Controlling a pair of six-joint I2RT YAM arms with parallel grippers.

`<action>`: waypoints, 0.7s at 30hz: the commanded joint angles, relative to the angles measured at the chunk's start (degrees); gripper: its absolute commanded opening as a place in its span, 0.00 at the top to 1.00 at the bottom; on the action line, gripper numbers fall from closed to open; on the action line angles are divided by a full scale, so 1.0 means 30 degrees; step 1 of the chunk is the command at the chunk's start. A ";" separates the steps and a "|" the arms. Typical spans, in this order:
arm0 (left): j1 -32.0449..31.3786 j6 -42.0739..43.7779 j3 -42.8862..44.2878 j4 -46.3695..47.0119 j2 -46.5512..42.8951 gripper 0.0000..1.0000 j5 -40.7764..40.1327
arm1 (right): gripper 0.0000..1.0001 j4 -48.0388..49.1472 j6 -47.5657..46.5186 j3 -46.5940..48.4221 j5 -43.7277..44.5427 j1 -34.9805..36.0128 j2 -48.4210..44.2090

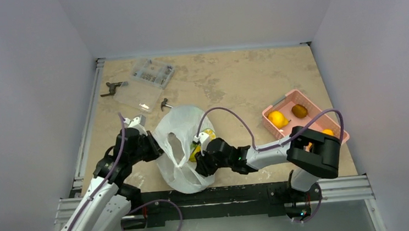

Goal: Take the fake fruits out of the plastic bag
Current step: Take out the fake fruit from the plastic bag.

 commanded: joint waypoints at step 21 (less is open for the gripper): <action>0.0105 -0.1892 -0.1051 0.2075 -0.0072 1.00 0.4172 | 0.53 -0.3998 0.2409 0.2041 0.8044 0.0333 -0.3641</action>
